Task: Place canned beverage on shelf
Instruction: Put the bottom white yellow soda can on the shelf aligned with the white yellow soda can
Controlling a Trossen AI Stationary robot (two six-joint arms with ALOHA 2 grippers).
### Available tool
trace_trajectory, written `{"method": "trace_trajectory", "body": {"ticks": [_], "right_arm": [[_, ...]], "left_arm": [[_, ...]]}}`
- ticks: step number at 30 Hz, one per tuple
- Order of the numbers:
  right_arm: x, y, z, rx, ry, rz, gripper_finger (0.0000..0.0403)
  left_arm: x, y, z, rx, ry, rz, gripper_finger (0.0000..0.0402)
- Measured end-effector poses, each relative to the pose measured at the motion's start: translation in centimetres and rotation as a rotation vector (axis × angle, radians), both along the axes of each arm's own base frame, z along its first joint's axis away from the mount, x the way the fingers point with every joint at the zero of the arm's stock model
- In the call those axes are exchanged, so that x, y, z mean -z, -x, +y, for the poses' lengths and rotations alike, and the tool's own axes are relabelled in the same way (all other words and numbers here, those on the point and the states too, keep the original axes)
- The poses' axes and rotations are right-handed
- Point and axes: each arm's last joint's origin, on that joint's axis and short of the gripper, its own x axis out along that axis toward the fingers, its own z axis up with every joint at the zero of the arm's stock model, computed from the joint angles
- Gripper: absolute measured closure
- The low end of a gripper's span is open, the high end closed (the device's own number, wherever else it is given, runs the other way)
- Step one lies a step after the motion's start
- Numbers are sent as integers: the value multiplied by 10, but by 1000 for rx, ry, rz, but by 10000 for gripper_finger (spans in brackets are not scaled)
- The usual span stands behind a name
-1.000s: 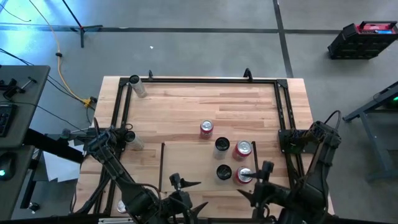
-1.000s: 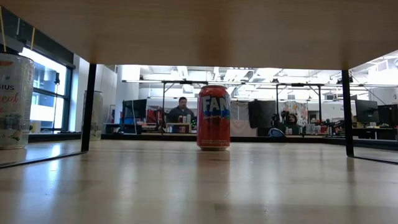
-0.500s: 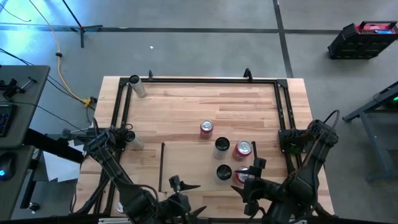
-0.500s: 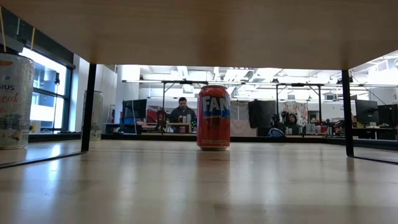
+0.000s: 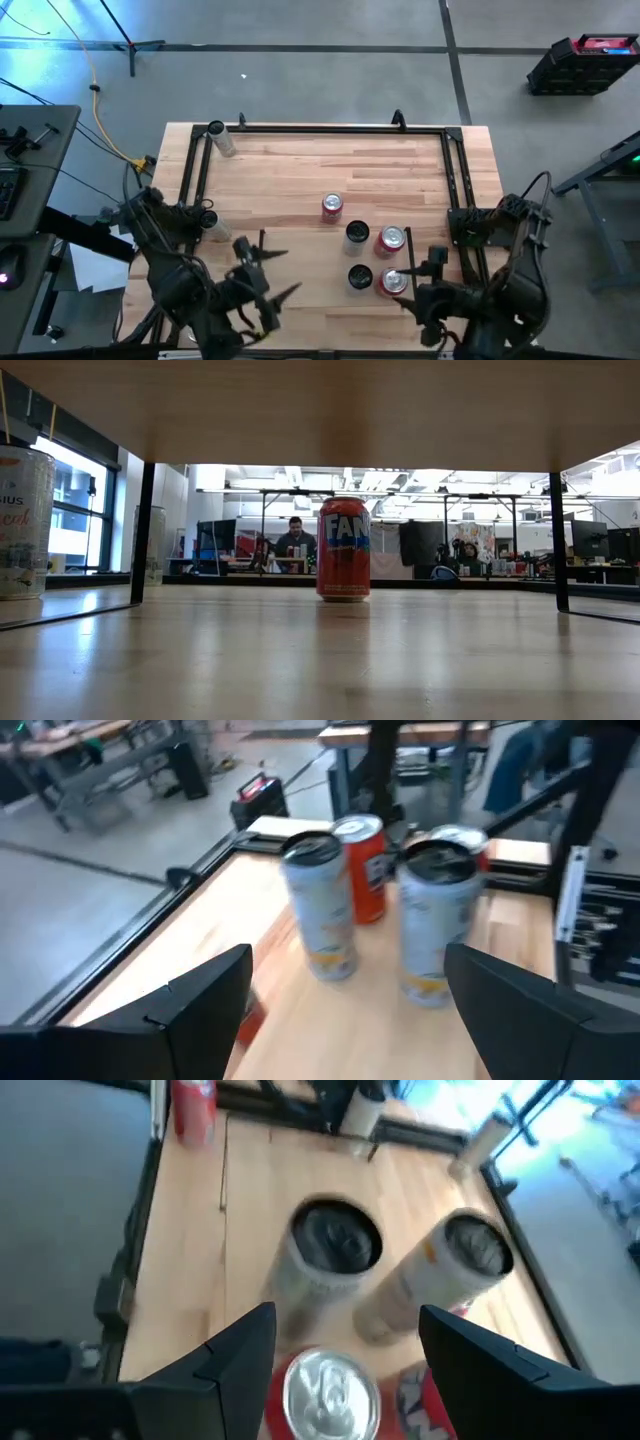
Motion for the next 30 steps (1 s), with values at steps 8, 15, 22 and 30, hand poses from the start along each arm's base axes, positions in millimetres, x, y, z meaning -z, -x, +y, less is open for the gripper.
{"method": "trace_trajectory", "body": {"ticks": [8, 15, 22, 30], "right_arm": [[-17, 0, -24, -47, 78, -7, 172], [-11, -13, -28, -41, 25, 79, 172], [10, -30, -14, -37, 76, 133, 172], [22, -38, -5, -2, 116, 118, 172]], "left_arm": [[-20, 45, 56, -99, 12, 2, 80], [-9, 63, 90, -164, -3, -25, 80], [6, 60, 95, -180, 79, -19, 80], [8, 52, 87, -150, 121, -30, 80]]}}
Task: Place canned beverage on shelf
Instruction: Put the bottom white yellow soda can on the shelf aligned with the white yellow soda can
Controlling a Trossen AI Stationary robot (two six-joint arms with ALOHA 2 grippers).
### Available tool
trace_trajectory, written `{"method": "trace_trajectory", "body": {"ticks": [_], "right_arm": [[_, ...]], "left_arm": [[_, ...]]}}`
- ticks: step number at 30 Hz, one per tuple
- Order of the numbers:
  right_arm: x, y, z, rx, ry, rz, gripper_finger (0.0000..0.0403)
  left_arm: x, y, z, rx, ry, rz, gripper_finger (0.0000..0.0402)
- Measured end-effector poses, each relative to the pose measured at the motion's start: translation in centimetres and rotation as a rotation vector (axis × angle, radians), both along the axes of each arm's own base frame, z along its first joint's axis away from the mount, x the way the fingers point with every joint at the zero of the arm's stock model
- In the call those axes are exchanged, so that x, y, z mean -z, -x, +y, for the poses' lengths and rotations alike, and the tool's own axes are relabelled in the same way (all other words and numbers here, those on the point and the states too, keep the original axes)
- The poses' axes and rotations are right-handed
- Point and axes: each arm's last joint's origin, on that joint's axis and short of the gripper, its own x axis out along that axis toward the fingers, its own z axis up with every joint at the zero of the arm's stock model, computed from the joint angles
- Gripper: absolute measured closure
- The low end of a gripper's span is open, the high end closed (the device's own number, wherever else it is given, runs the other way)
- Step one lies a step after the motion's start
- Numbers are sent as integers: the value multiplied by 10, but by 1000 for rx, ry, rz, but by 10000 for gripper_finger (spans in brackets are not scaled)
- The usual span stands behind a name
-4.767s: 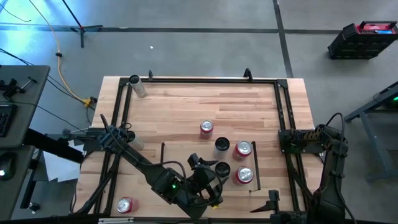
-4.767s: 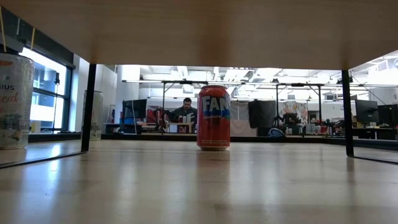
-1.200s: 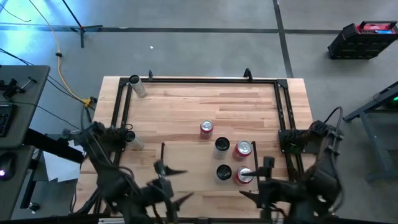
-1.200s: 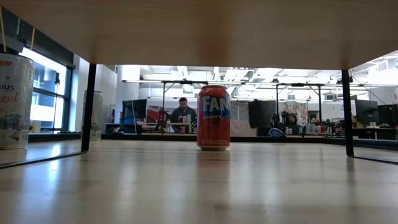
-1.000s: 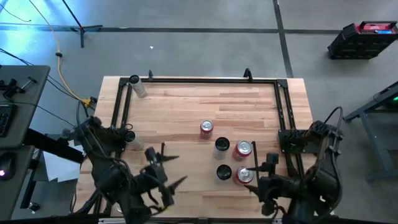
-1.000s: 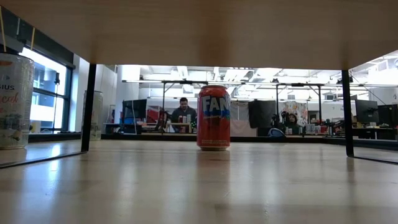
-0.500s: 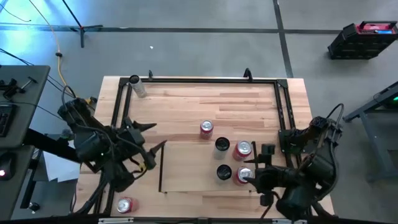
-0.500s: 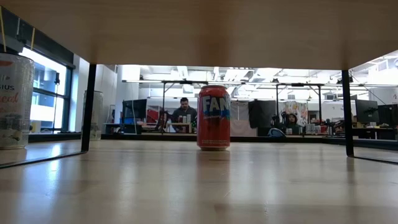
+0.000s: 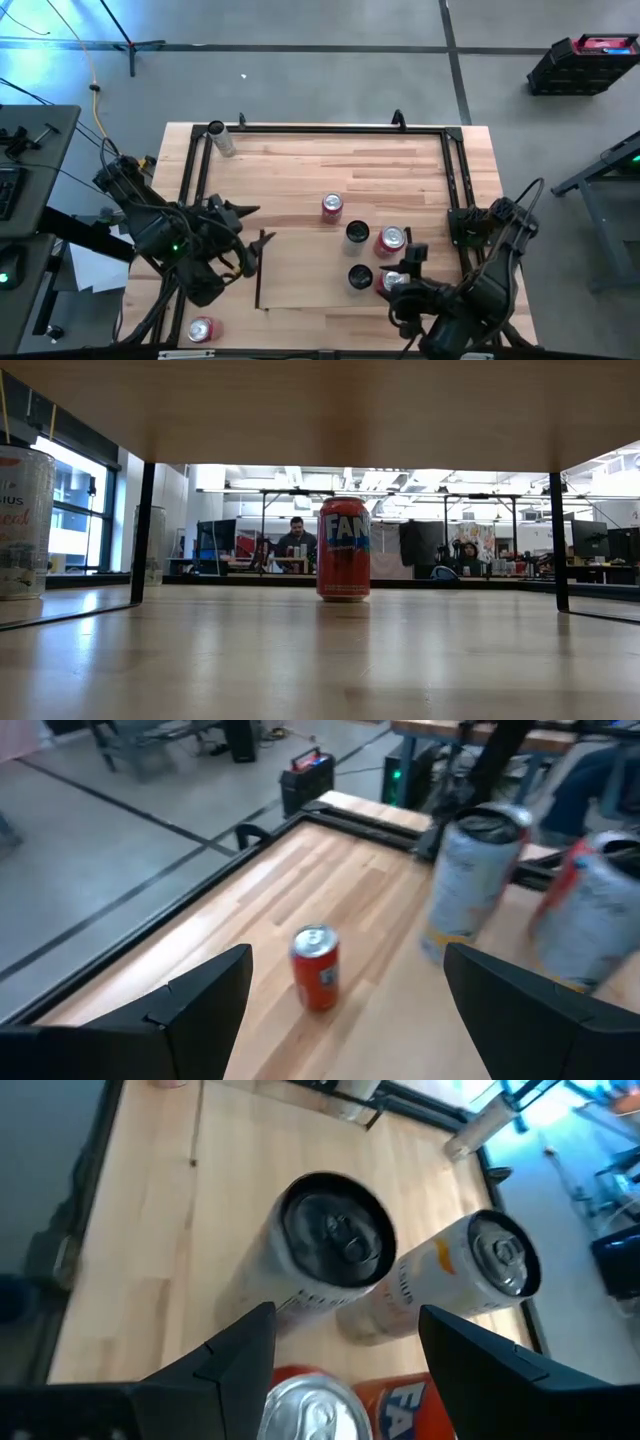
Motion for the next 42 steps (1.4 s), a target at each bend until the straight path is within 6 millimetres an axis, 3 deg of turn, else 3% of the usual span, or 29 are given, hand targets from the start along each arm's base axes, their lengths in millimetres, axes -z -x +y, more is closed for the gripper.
{"method": "trace_trajectory", "body": {"ticks": [13, 23, 35, 42], "right_arm": [[0, -2, -1, 10, 26, -17, 172], [0, -3, -4, -39, 32, 40, 172], [-48, 42, -31, -73, -32, -118, 172], [-44, 48, -19, -85, -42, -130, 172]], "left_arm": [[4, -24, -28, 174, -39, 37, 80], [4, -23, -28, 190, -71, 56, 80], [2, -22, -27, 192, -66, 56, 80], [2, -22, -26, 192, -76, 58, 80]]}}
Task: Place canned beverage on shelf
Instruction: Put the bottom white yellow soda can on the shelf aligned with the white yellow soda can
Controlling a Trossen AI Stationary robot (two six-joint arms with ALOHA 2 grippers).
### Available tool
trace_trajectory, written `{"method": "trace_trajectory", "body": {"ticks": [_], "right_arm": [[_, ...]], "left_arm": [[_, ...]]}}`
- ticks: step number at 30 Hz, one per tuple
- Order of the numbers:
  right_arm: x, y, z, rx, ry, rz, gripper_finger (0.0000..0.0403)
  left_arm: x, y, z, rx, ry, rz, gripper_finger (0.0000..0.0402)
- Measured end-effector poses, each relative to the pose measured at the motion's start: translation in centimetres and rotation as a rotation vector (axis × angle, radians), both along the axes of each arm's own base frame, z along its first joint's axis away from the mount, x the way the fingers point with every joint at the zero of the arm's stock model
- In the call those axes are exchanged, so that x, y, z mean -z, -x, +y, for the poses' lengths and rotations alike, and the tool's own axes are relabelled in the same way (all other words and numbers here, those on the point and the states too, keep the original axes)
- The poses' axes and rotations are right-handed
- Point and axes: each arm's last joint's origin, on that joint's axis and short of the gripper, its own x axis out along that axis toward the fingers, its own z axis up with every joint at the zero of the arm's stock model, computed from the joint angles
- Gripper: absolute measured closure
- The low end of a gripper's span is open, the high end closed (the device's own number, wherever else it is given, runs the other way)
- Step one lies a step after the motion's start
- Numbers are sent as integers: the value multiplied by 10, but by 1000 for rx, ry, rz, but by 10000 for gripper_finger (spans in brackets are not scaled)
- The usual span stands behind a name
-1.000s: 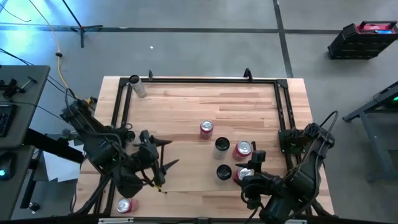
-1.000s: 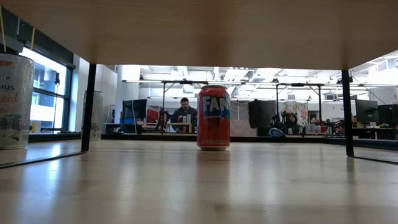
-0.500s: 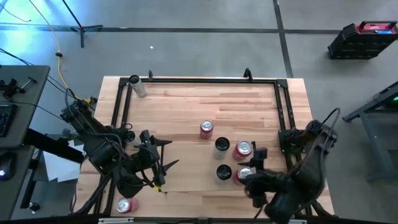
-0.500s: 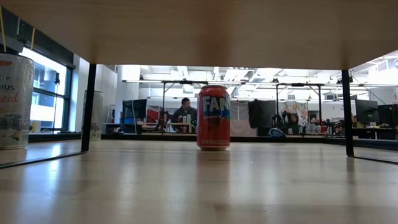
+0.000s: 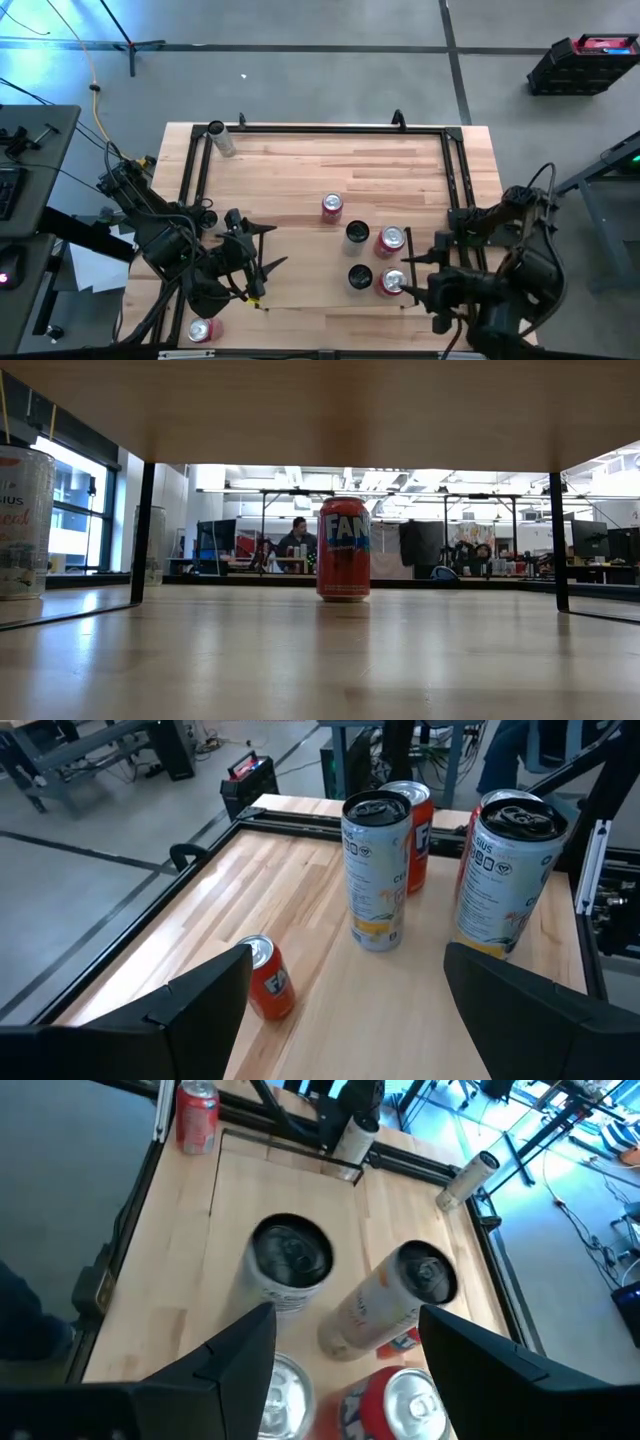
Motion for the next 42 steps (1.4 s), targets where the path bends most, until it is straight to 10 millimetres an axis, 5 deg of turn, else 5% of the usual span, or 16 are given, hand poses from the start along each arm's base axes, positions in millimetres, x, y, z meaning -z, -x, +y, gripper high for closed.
{"method": "trace_trajectory", "body": {"ticks": [17, 42], "right_arm": [[44, -45, 22, 70, 86, 110, 172], [45, -57, 12, 29, 224, 139, 172]], "left_arm": [[1, 0, -1, 15, 78, 9, 80], [2, 0, -2, 27, 89, 20, 80]]}}
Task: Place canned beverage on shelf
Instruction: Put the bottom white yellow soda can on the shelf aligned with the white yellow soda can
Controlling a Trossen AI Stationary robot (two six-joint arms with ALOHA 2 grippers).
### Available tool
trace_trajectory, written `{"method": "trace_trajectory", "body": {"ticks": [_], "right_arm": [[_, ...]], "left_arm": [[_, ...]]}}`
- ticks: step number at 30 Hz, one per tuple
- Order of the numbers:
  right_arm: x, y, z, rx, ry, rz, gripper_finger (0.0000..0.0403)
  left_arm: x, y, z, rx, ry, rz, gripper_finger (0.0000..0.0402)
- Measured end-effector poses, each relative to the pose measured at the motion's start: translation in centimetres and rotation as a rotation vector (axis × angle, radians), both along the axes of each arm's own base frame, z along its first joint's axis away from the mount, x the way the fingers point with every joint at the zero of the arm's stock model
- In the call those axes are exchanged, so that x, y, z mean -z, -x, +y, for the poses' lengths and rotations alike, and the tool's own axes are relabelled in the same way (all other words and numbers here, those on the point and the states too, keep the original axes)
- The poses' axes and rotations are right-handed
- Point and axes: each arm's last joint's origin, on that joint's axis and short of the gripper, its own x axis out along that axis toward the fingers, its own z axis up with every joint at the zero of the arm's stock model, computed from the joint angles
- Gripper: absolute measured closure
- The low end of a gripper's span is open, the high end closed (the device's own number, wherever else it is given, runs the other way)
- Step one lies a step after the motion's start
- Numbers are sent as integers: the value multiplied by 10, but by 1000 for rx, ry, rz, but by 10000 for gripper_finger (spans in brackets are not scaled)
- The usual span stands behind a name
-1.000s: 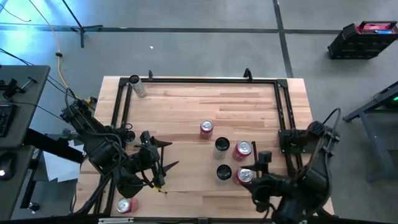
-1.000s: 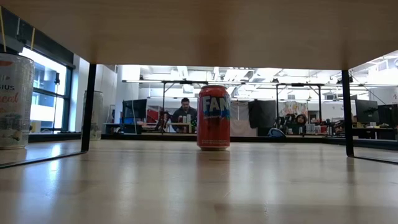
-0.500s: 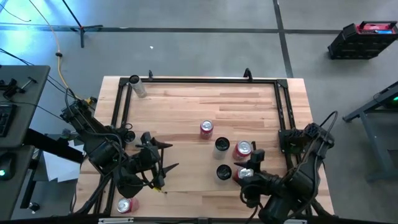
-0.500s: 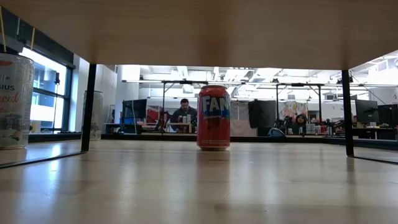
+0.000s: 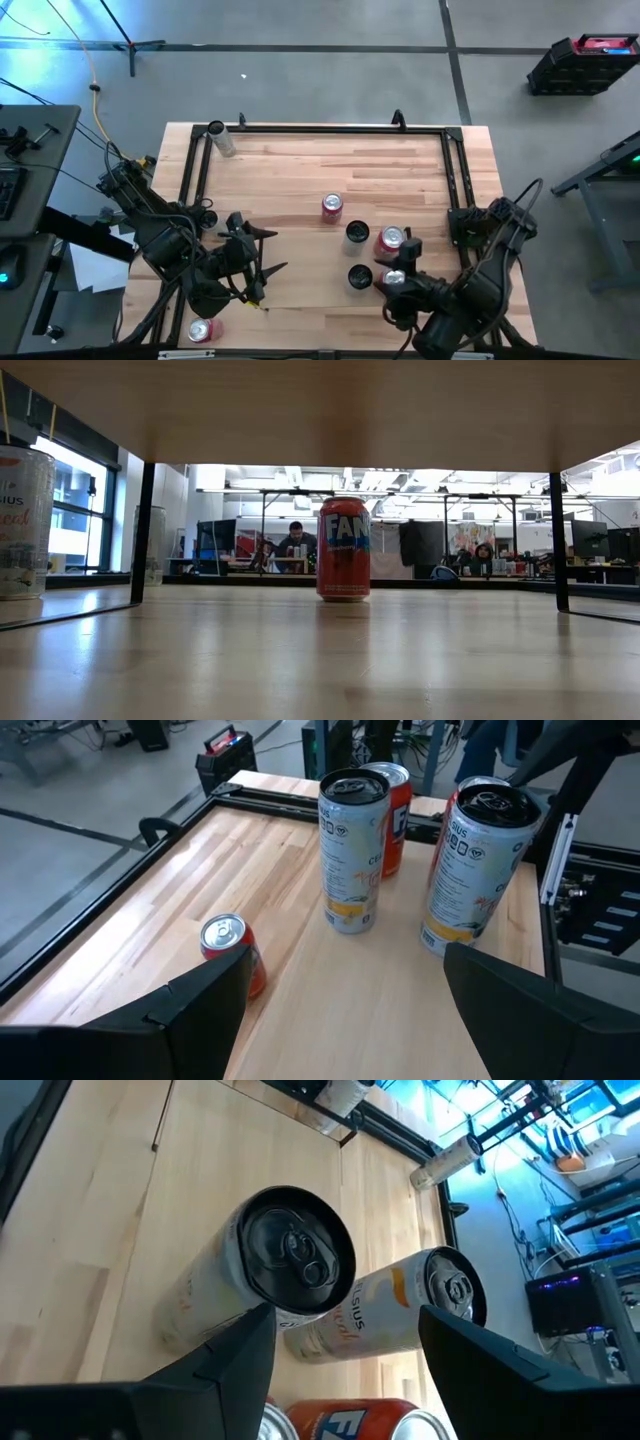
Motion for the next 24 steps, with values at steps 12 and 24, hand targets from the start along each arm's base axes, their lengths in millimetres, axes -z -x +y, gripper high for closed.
{"method": "trace_trajectory", "body": {"ticks": [12, 24], "right_arm": [[1, -10, -10, 17, -5, 36, 172], [-1, -1, -3, -20, 1, 30, 172]], "left_arm": [[0, 0, 0, -2, 4, -2, 80], [0, 0, -1, 27, -3, 21, 80]]}}
